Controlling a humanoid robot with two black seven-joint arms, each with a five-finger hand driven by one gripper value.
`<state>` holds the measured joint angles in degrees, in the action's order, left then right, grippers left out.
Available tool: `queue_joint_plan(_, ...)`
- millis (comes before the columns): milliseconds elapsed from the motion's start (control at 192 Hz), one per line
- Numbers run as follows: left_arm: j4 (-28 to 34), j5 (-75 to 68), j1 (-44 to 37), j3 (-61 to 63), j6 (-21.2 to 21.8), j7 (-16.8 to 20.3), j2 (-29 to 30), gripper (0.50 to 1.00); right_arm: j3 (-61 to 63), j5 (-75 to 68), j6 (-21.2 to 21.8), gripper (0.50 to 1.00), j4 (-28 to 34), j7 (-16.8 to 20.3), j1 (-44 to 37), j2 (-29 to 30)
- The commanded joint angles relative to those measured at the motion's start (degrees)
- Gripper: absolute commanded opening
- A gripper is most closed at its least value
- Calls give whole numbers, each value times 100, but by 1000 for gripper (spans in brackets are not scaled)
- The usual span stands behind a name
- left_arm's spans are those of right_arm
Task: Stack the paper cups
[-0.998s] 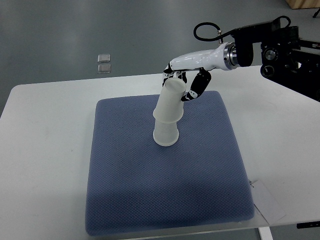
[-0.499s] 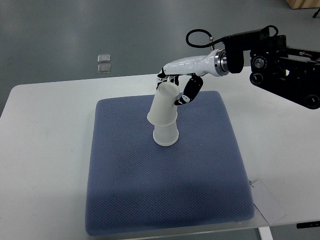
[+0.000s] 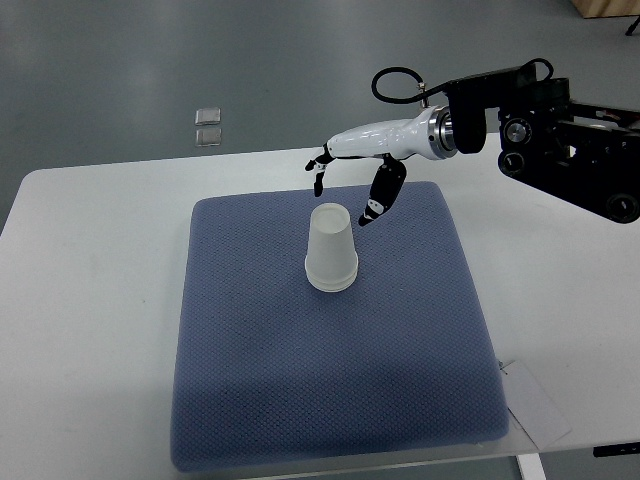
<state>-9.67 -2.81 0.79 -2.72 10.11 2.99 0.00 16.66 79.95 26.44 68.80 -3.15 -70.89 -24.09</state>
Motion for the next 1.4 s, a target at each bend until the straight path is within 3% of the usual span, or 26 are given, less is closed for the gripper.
queue_joint_plan(0,0,0,0,0,0,0,0,1000,13,3,-8,913,2,8,-22,-8)
queue_joint_plan(218,0,0,0,0,0,0,0,1000,267,-164,-78,911,-209,25,5,-131)
queue_joint_plan(447,0,0,0,0,0,0,0,1000,1595,-1184,-131,911,-1299,166,637,-105)
queue_joint_plan(603,0,0,0,0,0,0,0,1000,1832,-2624,-798,911,-2098,175,1068,-96)
queue_joint_plan(655,0,0,0,0,0,0,0,1000,1832,-2625,-799,911,-2099,175,1068,-96)
queue_joint_plan(660,0,0,0,0,0,0,0,1000,1823,-3182,-1086,911,-2395,175,1190,-79)
queue_joint_plan(671,0,0,0,0,0,0,0,1000,1823,-3309,-1158,911,-2459,175,1217,-79)
queue_joint_plan(790,0,0,0,0,0,0,0,1000,1832,-4531,-1633,911,-2916,175,1472,-35)
queue_joint_plan(1004,0,0,0,0,0,0,0,1000,1841,-5903,-2090,911,-3048,140,1903,194)
queue_joint_plan(1394,0,0,0,0,0,0,0,1000,2359,-6519,-2126,913,-3048,104,2334,695)
